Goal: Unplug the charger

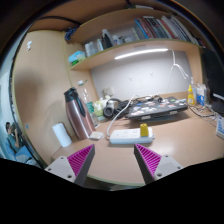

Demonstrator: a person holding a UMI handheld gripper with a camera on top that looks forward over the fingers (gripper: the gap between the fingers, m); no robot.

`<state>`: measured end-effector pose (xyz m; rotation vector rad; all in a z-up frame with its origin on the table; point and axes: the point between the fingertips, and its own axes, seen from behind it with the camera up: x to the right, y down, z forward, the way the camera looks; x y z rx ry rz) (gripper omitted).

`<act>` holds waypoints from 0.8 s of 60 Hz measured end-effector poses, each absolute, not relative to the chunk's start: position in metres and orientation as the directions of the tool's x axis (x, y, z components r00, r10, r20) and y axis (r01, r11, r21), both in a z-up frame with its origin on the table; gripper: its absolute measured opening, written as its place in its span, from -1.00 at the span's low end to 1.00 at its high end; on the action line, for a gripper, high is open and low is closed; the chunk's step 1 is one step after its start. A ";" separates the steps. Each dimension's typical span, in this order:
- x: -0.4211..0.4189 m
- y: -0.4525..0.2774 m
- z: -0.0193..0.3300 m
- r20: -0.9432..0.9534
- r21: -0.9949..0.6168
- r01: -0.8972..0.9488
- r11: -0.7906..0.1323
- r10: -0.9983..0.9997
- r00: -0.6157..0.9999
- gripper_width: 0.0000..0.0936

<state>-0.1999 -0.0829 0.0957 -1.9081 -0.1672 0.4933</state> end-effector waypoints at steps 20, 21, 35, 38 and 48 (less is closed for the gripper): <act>-0.206 -0.043 0.080 -0.183 -0.925 -0.055 -0.376 0.312 0.932 0.87; -0.202 -0.038 0.079 -0.171 -0.926 -0.049 -0.373 0.302 0.938 0.87; -0.152 0.039 0.058 -0.073 -0.929 -0.003 -0.370 0.175 0.982 0.86; -0.147 0.054 0.052 -0.068 -0.922 -0.002 -0.387 0.157 0.985 0.86; -0.147 0.089 0.035 -0.075 -0.904 -0.013 -0.427 0.130 0.989 0.67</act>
